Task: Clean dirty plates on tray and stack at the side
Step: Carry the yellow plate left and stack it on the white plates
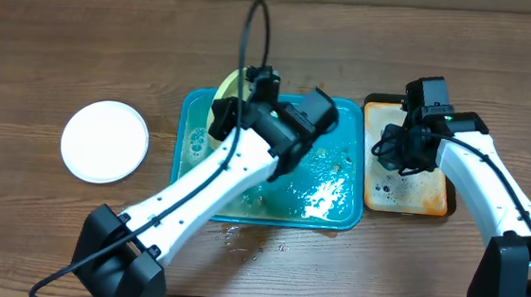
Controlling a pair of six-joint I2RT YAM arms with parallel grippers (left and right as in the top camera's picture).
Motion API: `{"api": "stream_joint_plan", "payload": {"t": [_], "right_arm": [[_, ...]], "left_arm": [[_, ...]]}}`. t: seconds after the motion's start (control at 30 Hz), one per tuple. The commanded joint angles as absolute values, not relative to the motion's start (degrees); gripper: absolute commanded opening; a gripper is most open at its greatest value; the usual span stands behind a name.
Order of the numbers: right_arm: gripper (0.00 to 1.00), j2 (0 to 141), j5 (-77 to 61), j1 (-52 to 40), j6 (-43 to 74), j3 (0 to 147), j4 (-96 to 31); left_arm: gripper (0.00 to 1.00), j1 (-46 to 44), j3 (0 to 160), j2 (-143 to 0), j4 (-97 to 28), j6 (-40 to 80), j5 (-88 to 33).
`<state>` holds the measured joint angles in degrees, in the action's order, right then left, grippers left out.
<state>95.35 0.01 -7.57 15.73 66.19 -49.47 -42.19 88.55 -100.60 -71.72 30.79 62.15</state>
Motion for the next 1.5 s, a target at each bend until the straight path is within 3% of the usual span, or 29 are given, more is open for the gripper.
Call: {"api": "stream_joint_plan", "payload": {"t": [0.0, 1.3, 1.47], "right_arm": [[0.04, 95.29, 1.69, -7.38, 12.97, 65.82, -48.25], [0.05, 95.29, 1.65, -7.38, 13.04, 63.70, -47.62], [0.05, 95.29, 1.65, -7.38, 13.02, 63.70, -47.64]], "left_arm": [[0.04, -43.94, 89.84, -98.74, -71.53, 31.92, 69.47], [0.04, -44.71, 89.84, -98.74, -71.59, 30.87, 70.04], [0.04, -43.81, 89.84, -98.74, -71.53, 31.11, 65.80]]}}
